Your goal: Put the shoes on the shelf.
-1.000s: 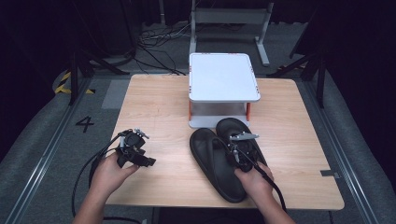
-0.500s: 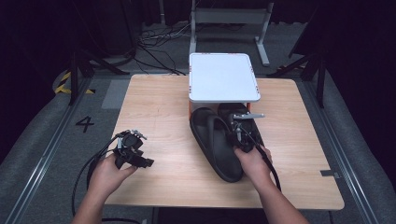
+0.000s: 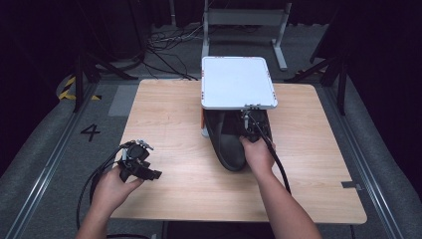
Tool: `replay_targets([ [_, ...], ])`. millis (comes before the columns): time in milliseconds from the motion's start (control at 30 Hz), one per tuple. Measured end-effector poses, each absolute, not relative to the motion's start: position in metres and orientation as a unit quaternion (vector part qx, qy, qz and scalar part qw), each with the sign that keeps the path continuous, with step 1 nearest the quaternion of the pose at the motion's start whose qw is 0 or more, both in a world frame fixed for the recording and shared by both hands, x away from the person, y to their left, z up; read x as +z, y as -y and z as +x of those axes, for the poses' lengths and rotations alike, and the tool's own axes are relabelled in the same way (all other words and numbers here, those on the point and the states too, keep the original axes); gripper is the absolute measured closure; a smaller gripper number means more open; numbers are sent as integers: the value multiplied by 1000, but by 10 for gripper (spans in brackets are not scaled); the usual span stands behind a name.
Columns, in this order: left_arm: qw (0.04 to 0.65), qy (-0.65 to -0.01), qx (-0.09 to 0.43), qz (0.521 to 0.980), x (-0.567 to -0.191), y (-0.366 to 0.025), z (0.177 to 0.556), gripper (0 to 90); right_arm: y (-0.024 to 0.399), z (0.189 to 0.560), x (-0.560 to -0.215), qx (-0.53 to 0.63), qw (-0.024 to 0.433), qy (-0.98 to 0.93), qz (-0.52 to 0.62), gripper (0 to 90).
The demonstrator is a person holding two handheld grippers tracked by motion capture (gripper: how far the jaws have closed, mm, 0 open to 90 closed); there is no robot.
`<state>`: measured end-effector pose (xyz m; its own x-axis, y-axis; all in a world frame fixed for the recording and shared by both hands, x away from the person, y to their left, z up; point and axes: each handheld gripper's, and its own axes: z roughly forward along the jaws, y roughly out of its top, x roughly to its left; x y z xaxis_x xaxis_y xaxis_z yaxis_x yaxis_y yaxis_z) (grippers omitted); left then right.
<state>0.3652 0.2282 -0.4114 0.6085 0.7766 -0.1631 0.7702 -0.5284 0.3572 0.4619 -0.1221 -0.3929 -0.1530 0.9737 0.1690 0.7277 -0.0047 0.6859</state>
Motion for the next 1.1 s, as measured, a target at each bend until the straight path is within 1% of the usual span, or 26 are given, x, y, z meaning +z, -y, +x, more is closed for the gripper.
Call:
replay_targets([
  [100,202,-438,8,876,-412,-226,366,396,121,471,-395,335,194,-670,633,741],
  [233,202,-440,5,875,-412,-227,367,396,117,478,-398,342,197,-656,643,741],
  [367,204,-439,6,875,-412,-227,367,396,110,485,-399,327,212,-659,643,741],
  [500,204,-438,9,875,-412,-228,368,396,106,493,-402,318,215,-658,647,740],
  [733,205,-439,7,875,-412,-228,368,398,102,499,-406,315,227,-655,648,738],
  [833,204,-436,6,876,-412,-227,368,398,98,500,-407,305,240,-661,642,731],
  [867,204,-437,5,876,-412,-227,368,398,98,500,-407,306,243,-661,641,699],
  [900,205,-437,6,876,-412,-226,368,397,98,500,-407,310,244,-660,639,641],
  [933,204,-437,6,876,-412,-226,368,397,98,501,-407,320,242,-659,636,544],
  [967,204,-437,6,876,-412,-226,368,397,98,501,-407,320,242,-659,636,544],
  [1000,204,-437,5,876,-412,-226,368,397,98,501,-407,327,240,-659,633,455],
  [1067,203,-434,6,878,-412,-225,369,397,99,503,-406,331,231,-667,626,423],
  [1100,203,-434,6,878,-412,-225,369,397,101,503,-405,326,231,-672,624,390],
])
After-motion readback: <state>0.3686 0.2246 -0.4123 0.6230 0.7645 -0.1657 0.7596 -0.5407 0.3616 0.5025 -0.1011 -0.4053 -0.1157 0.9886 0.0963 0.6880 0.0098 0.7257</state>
